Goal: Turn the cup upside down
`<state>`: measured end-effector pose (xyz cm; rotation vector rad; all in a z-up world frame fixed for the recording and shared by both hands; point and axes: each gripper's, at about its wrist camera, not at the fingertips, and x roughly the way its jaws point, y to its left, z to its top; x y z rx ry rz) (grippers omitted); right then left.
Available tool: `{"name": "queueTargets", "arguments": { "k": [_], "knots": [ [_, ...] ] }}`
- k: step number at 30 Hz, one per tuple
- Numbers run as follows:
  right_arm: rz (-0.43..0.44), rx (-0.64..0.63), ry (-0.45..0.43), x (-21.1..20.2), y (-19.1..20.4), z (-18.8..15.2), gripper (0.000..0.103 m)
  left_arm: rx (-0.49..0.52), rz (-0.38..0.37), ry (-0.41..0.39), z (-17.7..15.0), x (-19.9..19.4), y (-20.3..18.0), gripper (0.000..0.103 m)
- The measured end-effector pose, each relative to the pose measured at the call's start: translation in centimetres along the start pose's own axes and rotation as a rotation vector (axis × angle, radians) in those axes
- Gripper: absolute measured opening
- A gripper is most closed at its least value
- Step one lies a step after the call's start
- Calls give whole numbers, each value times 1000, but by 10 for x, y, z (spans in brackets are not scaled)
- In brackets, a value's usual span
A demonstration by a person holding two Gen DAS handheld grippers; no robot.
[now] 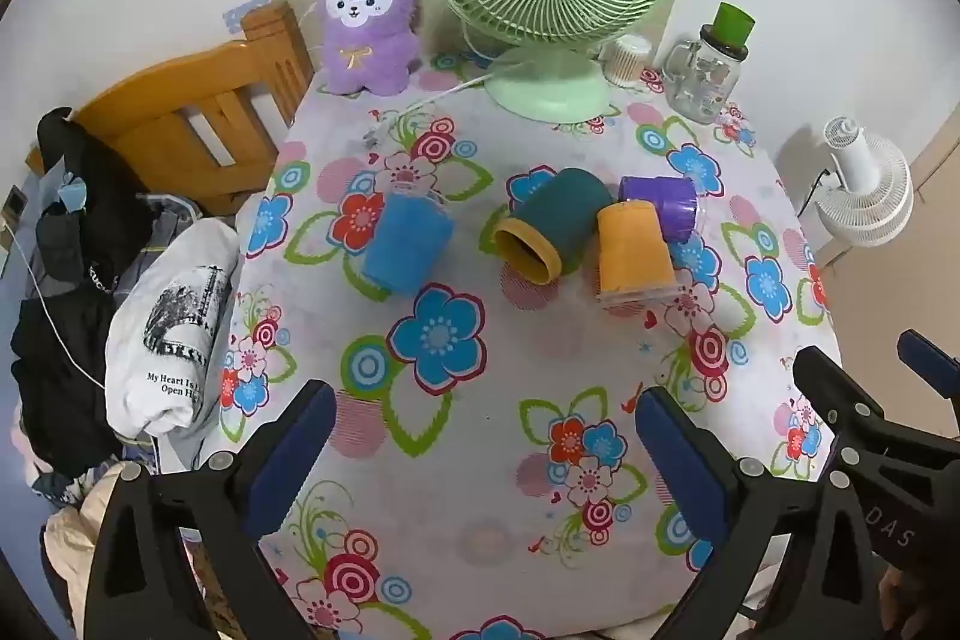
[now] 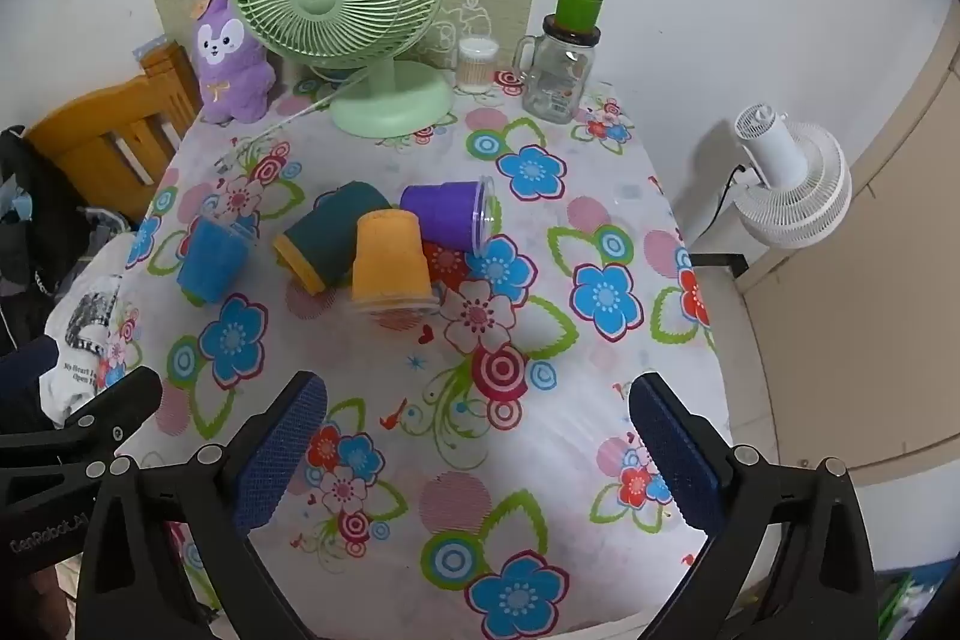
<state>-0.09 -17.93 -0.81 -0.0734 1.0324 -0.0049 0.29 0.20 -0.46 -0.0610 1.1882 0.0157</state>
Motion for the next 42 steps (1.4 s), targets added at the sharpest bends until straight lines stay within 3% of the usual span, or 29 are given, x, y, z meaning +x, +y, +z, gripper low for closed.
{"name": "queueTargets", "arguments": {
  "k": [3,6,20,42],
  "knots": [
    [8,5,-3,-1,-1,1,102,-8,-26,13,4,3,4,101],
    [8,1,-8,2,1,6,102,-8,-6,-36,5,-2,5,100],
    [16,3,-9,2,7,6,102,10,28,-65,10,-6,1,100],
    [39,15,21,9,6,6,102,12,15,-57,12,-4,2,100]
  ]
}}
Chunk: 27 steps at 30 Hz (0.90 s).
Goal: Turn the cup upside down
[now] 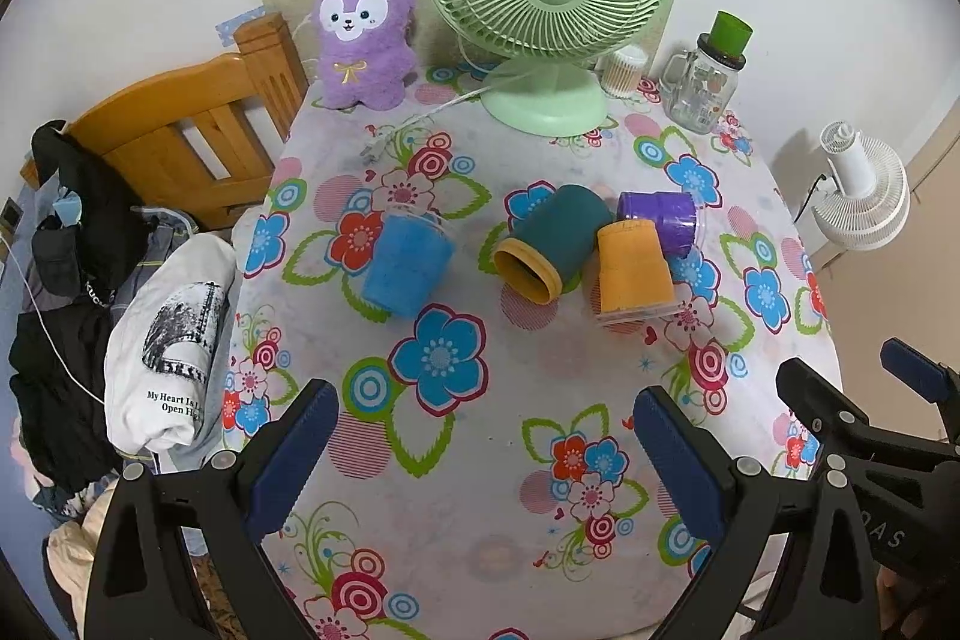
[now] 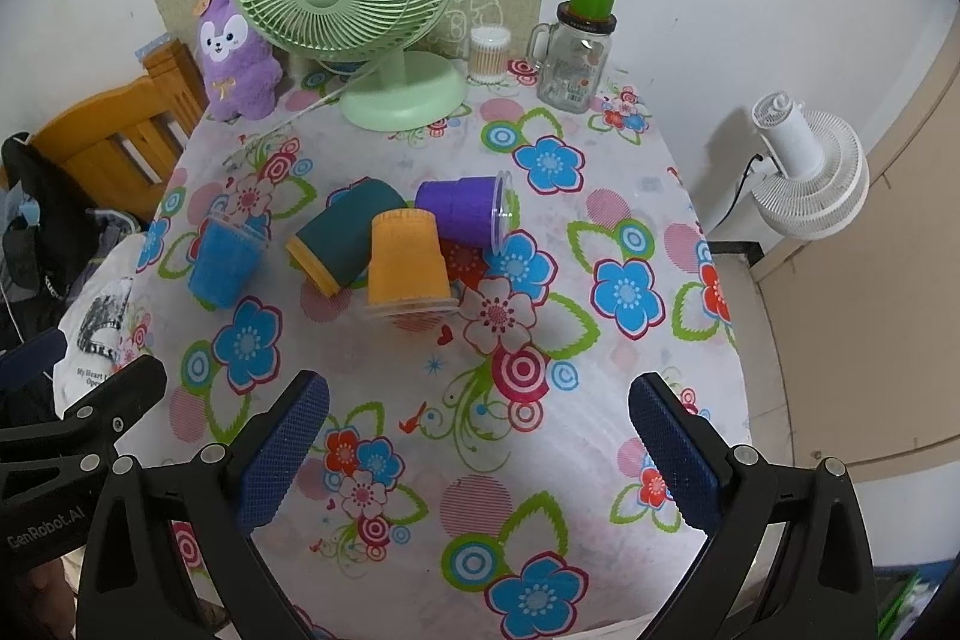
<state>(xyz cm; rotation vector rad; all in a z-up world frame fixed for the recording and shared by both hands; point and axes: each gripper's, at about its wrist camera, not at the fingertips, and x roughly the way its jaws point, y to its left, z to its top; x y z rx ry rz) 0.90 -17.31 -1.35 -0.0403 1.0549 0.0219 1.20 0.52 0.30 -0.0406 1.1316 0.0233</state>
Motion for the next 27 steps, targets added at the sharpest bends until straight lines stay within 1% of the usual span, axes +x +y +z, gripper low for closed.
{"name": "queueTargets", "arguments": {
  "k": [8,12,18,21,27],
  "knots": [
    [-1,0,-2,1,-1,2,102,-1,-2,1,1,0,0,100],
    [5,3,3,2,-2,4,102,0,-18,-1,0,1,-2,100],
    [0,1,1,1,-2,5,102,2,-22,3,-1,3,-4,100],
    [-7,-1,0,1,-2,6,102,-7,-40,12,0,4,-4,100],
    [-8,1,1,1,-3,8,102,3,-30,15,1,5,-2,100]
  ]
}}
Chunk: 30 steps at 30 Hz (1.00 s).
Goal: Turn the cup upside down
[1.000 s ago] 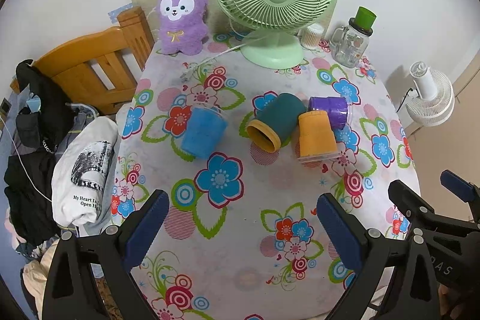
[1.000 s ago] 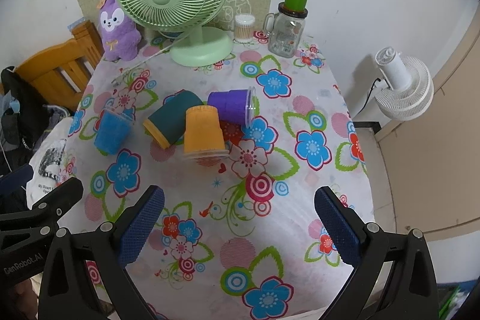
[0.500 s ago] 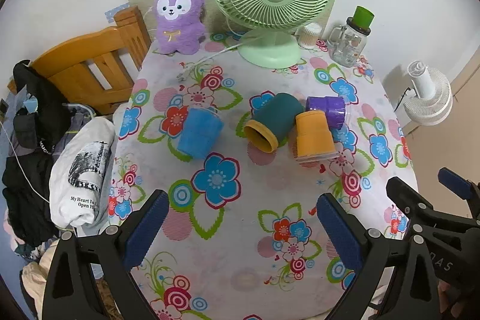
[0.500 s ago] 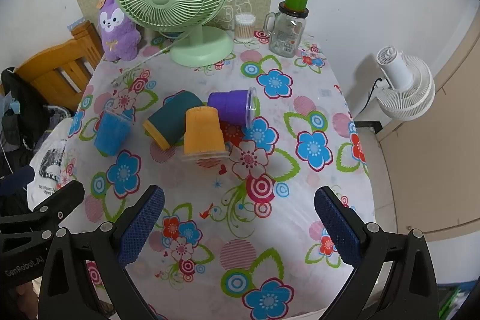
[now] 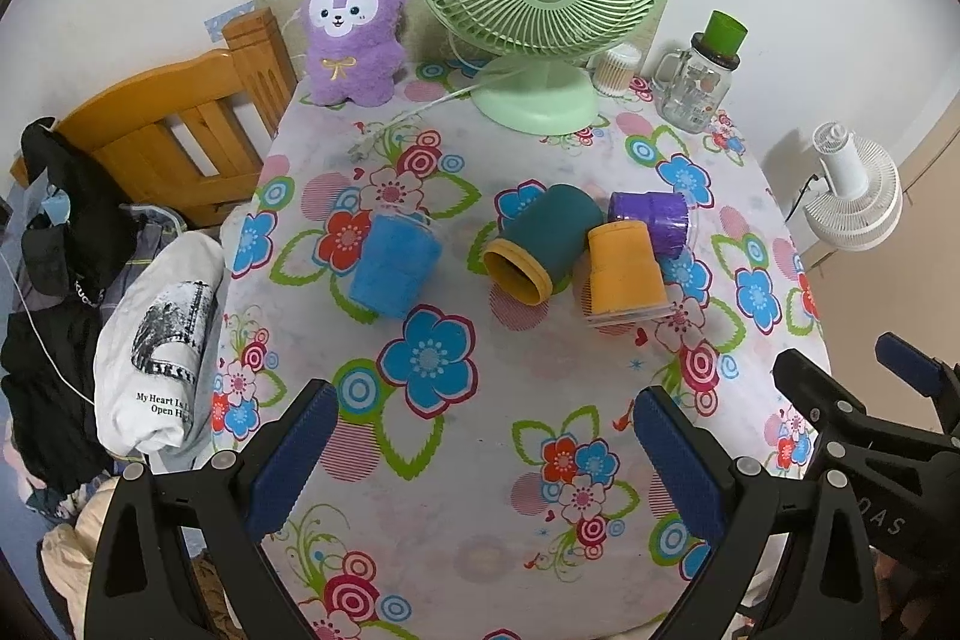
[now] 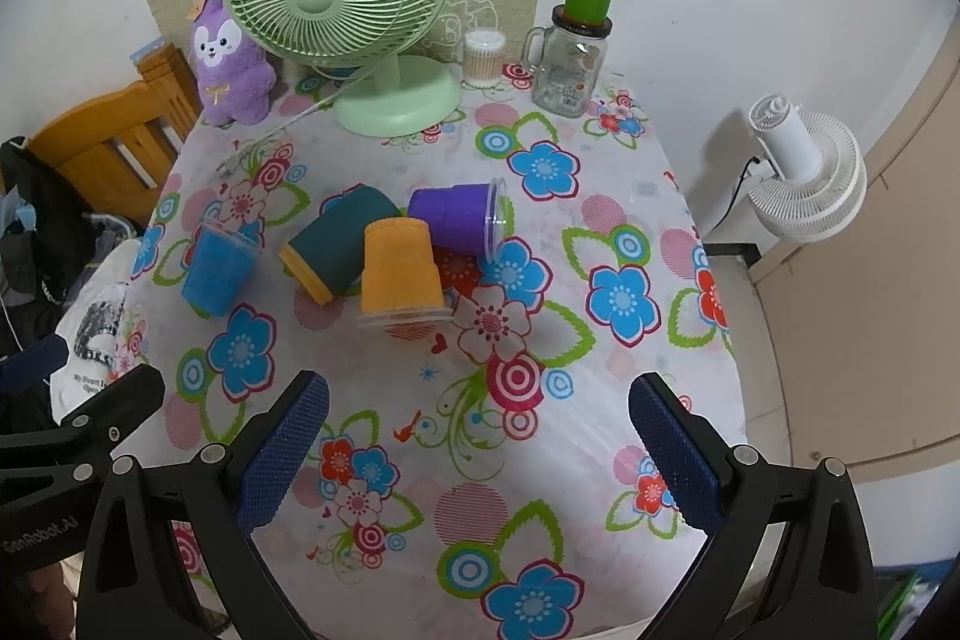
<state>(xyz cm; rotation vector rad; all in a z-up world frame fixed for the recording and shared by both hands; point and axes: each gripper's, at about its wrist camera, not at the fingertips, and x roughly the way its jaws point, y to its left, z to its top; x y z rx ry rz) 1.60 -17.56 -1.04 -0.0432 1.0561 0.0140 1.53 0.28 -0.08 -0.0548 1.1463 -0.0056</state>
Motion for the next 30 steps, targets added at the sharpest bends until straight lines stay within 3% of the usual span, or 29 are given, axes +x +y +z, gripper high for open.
{"name": "queueTargets", "arguments": {
  "k": [15,30],
  "knots": [
    [32,7,11,10,3,10,102,39,22,45,15,18,11,100],
    [93,-33,39,50,40,40,102,83,44,96,45,66,35,100]
  ]
}}
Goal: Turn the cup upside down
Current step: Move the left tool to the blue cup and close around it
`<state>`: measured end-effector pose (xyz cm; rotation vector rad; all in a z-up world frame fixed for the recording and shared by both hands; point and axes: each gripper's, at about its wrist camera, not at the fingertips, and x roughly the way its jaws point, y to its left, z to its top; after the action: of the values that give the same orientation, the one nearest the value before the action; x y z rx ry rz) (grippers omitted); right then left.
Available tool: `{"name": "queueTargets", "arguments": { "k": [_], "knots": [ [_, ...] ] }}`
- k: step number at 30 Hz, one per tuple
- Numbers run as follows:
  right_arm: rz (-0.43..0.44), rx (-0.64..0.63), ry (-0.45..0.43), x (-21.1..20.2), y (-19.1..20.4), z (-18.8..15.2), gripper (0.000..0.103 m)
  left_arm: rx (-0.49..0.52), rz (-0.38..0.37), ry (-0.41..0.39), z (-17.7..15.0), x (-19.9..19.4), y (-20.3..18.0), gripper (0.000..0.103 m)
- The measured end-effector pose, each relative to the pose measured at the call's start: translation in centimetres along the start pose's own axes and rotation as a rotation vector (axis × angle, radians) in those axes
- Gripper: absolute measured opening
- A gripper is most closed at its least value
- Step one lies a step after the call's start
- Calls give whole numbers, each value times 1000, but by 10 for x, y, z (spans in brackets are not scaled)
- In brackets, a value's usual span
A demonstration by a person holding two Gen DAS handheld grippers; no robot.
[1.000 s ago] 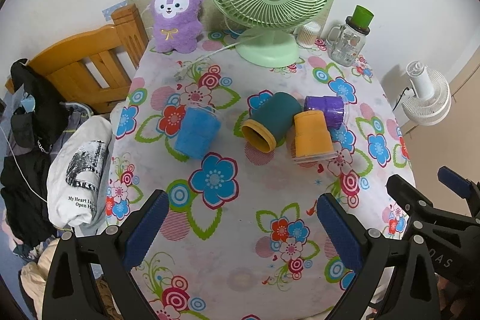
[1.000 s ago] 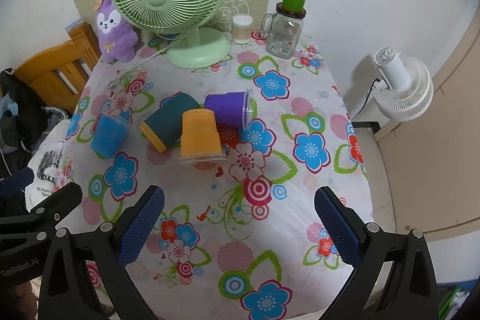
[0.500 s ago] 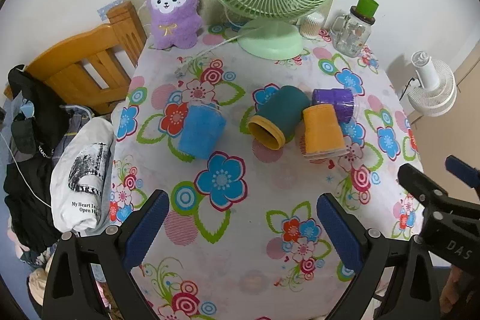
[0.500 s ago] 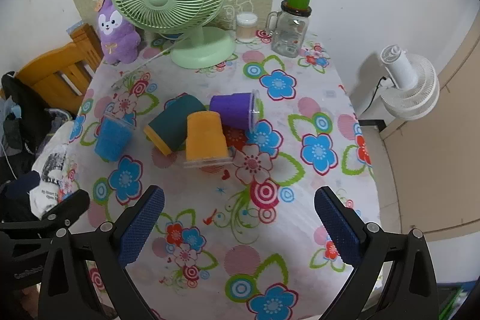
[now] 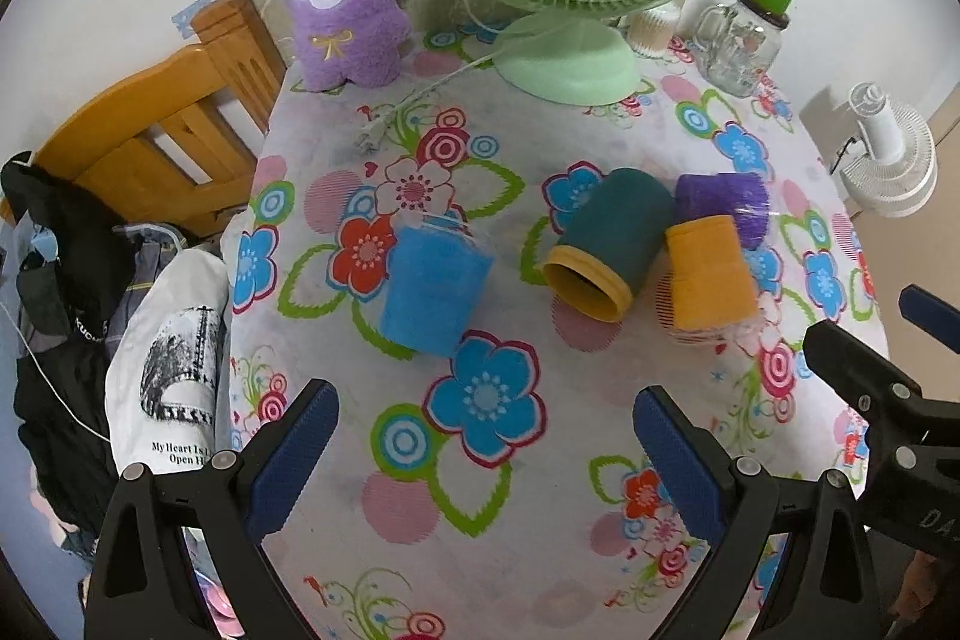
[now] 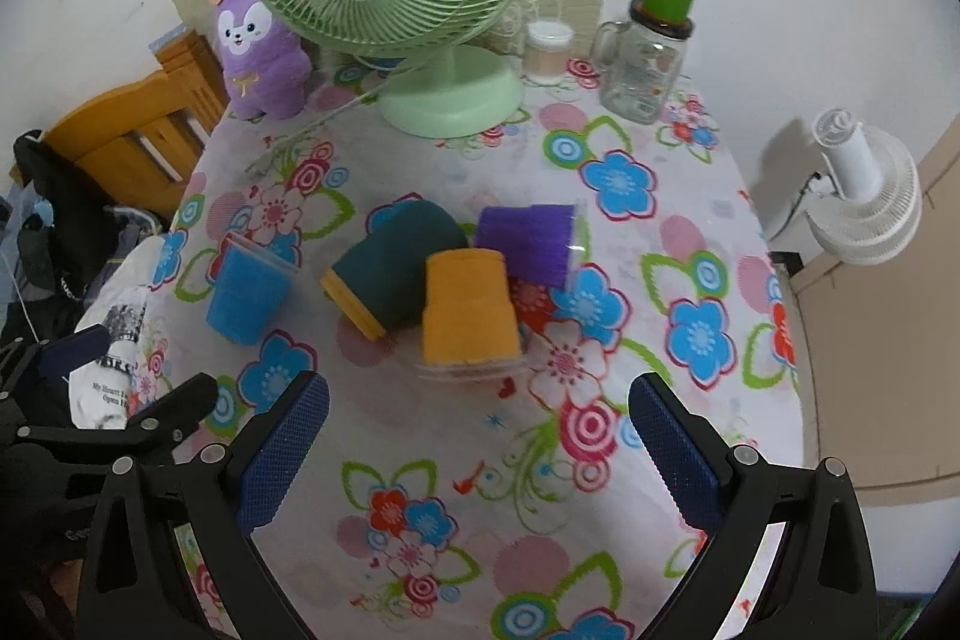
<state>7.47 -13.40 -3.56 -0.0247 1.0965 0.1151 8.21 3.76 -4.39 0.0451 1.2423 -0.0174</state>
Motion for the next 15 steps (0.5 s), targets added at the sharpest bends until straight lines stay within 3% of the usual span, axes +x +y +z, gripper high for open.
{"name": "queueTargets", "arguments": {
  "k": [15],
  "knots": [
    [40,22,19,53,24,25,102,46,7,82,23,70,27,100]
  ]
}}
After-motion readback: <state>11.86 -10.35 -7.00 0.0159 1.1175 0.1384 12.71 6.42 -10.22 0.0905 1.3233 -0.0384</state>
